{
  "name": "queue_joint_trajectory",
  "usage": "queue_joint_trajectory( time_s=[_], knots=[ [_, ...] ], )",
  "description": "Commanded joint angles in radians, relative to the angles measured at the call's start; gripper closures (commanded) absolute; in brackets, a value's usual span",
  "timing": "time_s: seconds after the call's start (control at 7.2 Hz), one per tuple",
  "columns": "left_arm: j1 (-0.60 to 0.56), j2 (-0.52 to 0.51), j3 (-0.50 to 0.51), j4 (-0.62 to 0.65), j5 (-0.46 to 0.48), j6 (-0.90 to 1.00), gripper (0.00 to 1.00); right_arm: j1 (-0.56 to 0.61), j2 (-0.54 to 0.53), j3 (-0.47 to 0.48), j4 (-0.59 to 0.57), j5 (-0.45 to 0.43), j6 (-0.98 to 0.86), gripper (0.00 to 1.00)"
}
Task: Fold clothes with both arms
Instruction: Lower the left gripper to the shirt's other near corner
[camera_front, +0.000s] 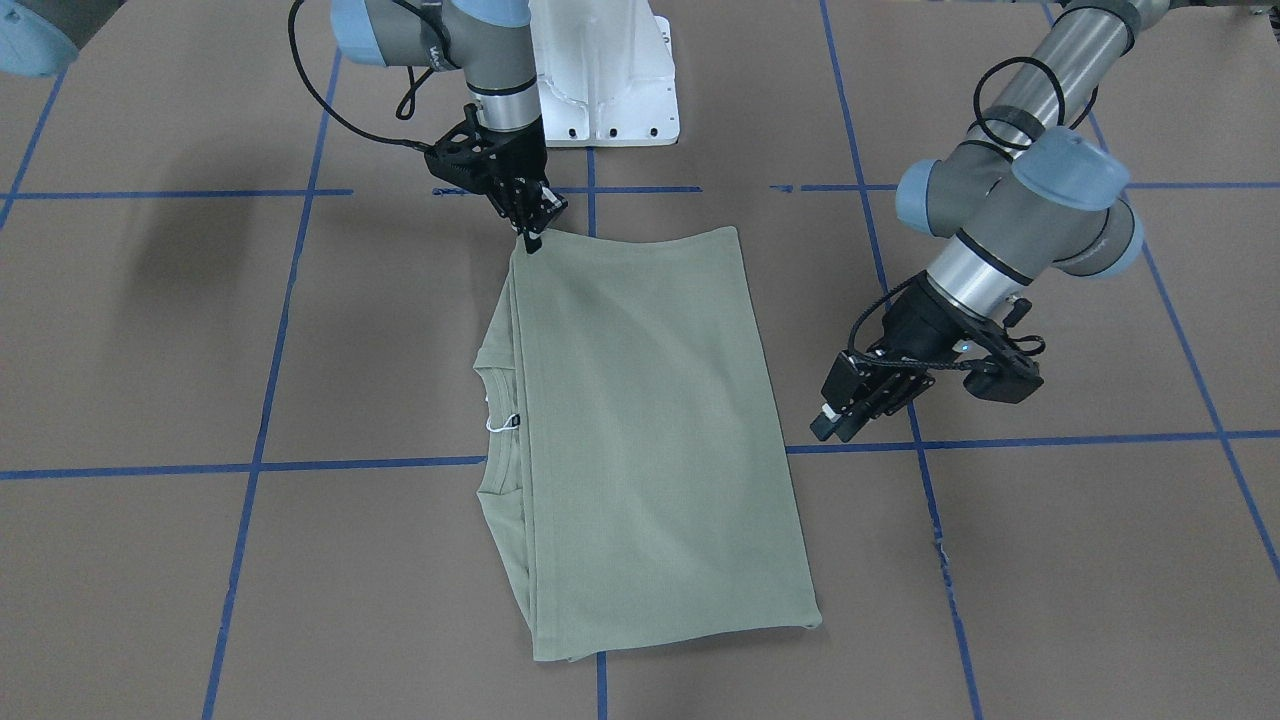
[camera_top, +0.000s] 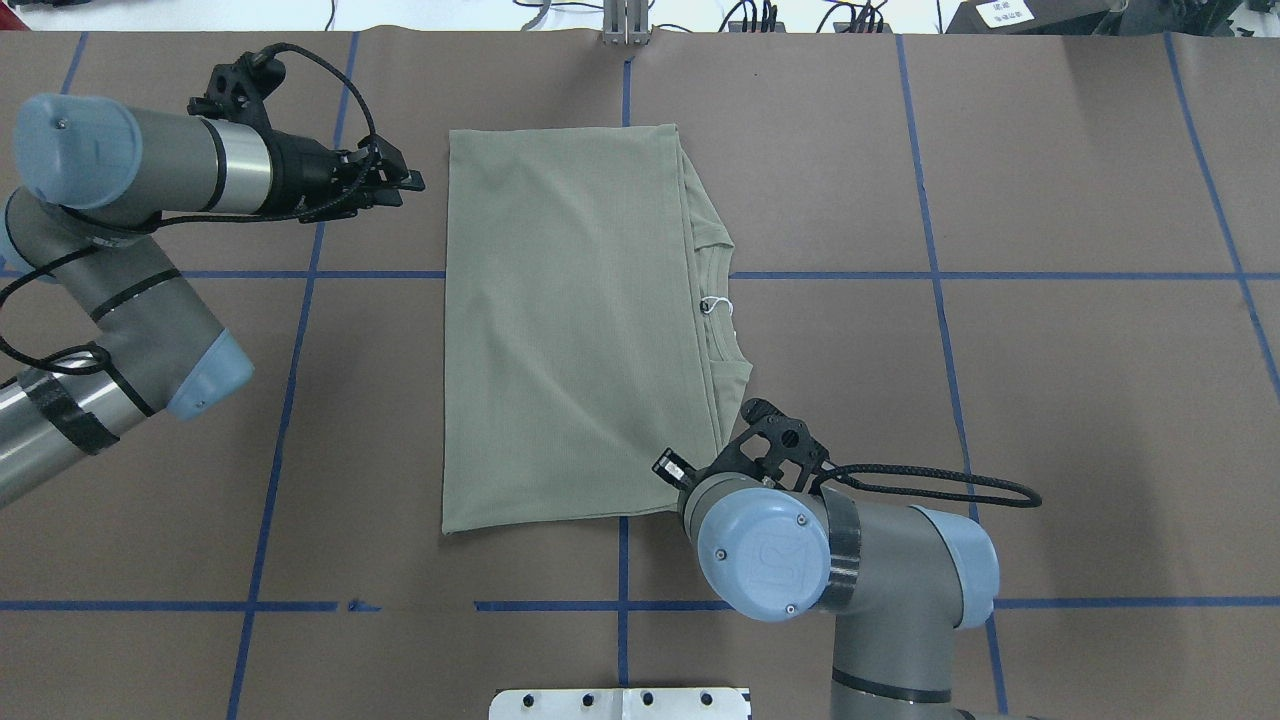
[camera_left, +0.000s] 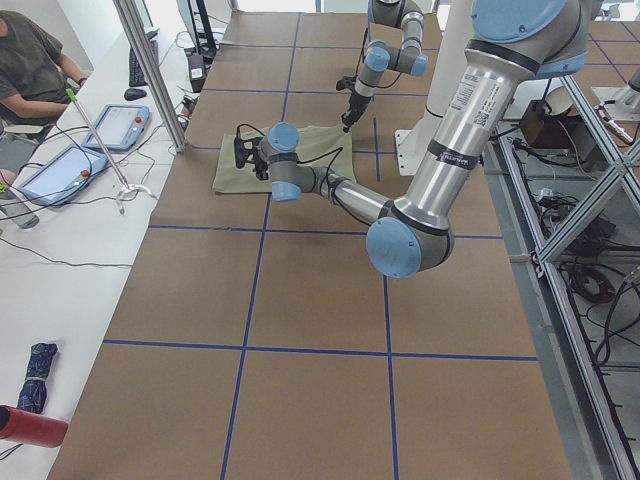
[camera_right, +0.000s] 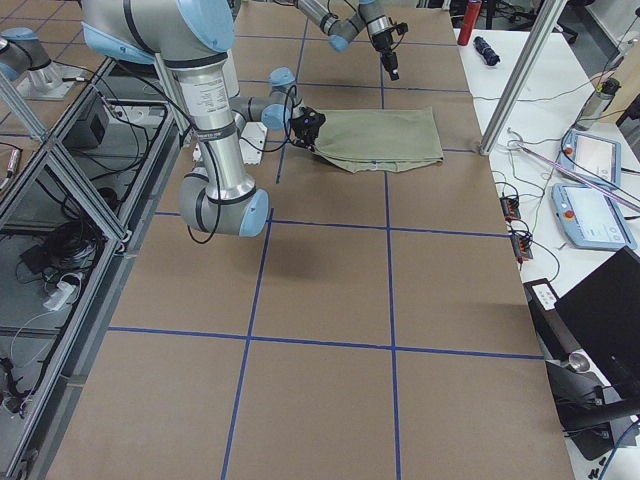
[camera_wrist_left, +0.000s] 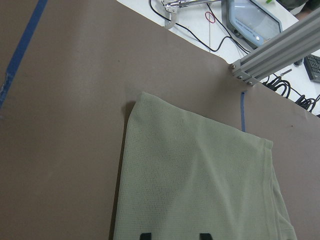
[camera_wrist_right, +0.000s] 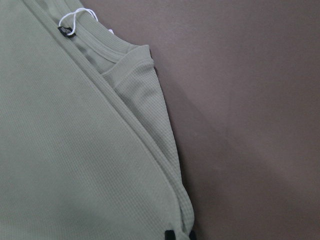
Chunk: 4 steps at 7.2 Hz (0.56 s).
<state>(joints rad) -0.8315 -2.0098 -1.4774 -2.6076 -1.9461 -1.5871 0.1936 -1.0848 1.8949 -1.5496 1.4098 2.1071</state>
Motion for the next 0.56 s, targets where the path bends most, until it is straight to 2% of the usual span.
queue_joint_trajectory(
  time_s=[0.0, 0.28, 0.42],
  knots=[
    [0.090, 0.063, -0.120, 0.001, 0.030, -0.150, 0.54, -0.078, -0.017, 0.059, -0.081, -0.018, 0.022, 1.00],
    [0.243, 0.256, -0.321, 0.001, 0.155, -0.206, 0.52, -0.097, -0.040, 0.084, -0.084, -0.020, 0.037, 1.00],
    [0.317, 0.351, -0.381, 0.003, 0.188, -0.227, 0.49, -0.095, -0.041, 0.084, -0.084, -0.020, 0.037, 1.00]
  ],
)
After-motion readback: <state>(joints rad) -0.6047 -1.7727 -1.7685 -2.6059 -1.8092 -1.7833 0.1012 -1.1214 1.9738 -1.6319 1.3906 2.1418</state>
